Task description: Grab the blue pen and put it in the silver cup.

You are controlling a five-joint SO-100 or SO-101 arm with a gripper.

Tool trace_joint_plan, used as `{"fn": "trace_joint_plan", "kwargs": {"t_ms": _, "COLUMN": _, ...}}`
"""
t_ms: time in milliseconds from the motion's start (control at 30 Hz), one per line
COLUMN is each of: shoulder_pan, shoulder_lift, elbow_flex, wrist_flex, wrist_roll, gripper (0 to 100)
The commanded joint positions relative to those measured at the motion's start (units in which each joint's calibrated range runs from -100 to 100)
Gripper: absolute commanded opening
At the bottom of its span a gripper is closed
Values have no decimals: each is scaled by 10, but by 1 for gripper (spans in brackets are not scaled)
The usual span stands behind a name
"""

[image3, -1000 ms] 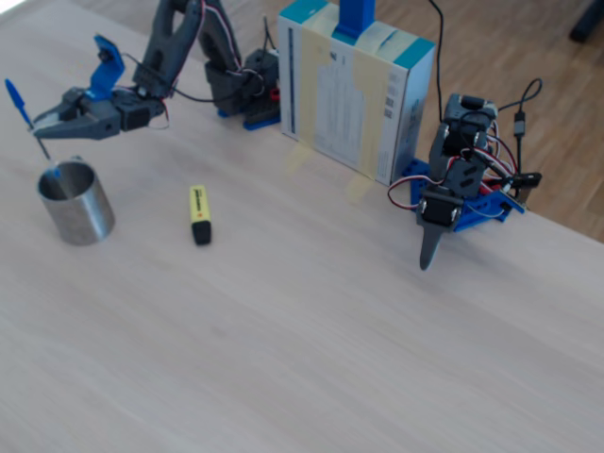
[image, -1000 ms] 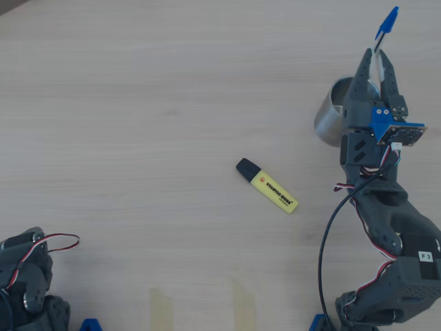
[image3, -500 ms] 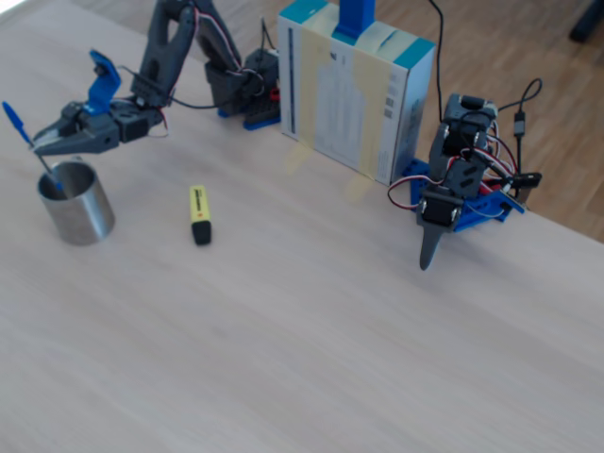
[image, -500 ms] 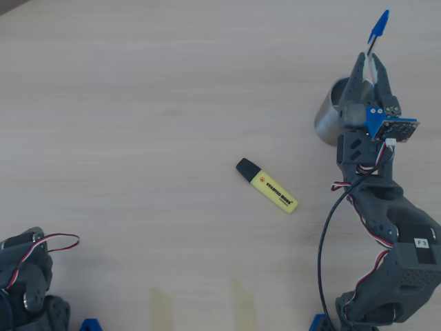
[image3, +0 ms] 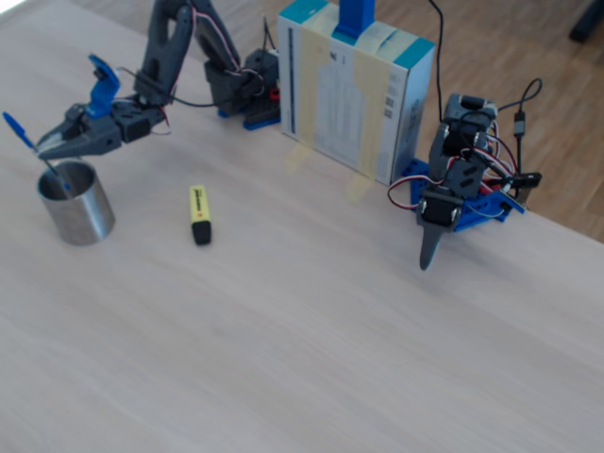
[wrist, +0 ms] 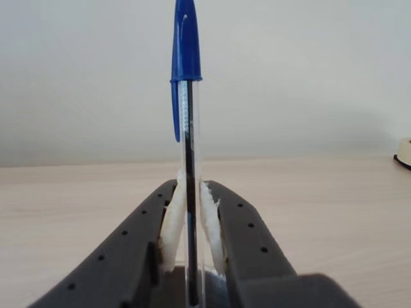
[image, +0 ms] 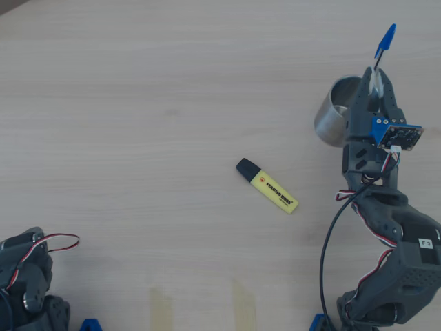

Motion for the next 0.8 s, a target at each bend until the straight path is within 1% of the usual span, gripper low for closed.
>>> {"fn": "trace_joint_plan", "kwargs": {"t_ms": 0, "shoulder_pan": 1, "shoulder_lift": -2, "elbow_flex": 5, "wrist_flex": 0, "wrist_roll": 4, "gripper": 2}}
{"fn": "trace_joint_plan", "kwargs": {"t_ms": 367, "shoulder_pan": 17, "shoulder_lift": -1, "elbow_flex": 49, "wrist_flex": 2, "wrist_roll": 3, "gripper": 2}}
{"fn": "trace_joint_plan", "kwargs": {"t_ms": 533, "shoulder_pan": 18, "shoulder_lift": -1, "elbow_flex": 50, "wrist_flex": 39, "wrist_roll": 0, "gripper": 2}}
{"fn": "trace_joint_plan", "kwargs": {"t_ms": 767, "shoulder_pan": 23, "shoulder_lift": -1, "elbow_flex": 50, "wrist_flex": 42, "wrist_roll": 0, "gripper": 2}}
